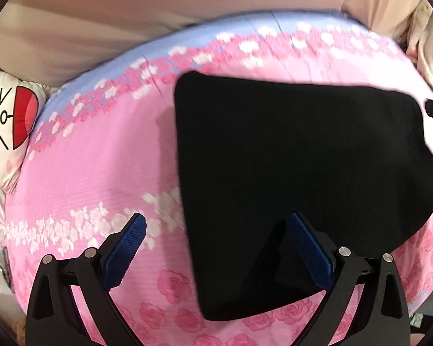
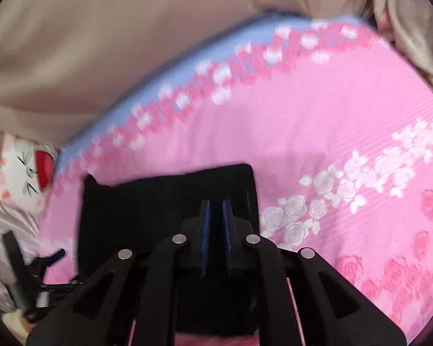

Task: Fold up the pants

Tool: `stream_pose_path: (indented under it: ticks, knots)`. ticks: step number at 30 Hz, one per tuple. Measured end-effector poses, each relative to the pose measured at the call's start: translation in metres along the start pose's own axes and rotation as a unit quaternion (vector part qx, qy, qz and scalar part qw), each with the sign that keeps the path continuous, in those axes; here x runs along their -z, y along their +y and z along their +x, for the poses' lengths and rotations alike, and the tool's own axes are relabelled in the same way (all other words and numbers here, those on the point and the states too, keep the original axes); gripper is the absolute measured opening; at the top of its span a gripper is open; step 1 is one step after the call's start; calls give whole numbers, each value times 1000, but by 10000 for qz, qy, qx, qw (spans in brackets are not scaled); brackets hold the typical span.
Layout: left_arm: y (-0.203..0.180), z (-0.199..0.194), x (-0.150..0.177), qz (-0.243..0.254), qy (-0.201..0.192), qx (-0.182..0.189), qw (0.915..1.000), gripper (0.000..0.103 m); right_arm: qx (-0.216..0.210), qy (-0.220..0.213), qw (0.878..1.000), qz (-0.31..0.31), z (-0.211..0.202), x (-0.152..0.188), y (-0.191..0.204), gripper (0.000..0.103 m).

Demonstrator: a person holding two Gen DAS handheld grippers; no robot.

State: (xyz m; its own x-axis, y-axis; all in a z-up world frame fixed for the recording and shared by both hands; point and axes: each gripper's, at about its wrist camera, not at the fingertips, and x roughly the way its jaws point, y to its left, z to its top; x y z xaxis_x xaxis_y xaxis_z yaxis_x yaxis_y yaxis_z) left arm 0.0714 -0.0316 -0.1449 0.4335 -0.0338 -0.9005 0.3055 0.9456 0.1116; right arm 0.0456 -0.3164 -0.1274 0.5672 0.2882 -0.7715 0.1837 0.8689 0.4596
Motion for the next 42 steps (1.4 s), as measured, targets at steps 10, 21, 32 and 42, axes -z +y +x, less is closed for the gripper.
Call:
stream_pose_path:
  ticks: [10,21,32,42]
  knots:
    - [22,15,6,-393,321,469,9976,98,514,612,9967,159,11,71,6,10]
    - [48,-9,10,-287,-19,277,9992,98,-139,997,9948,139,-2,105,33,23]
    - [142,-21,52,-1466,399,-211,9882,98,-1895,1548,9292,2770,87,135,34,65]
    - [139,-29,51,-1086,287,-100,9936,98,-1717,1137,9362,2848,111,128,78,20]
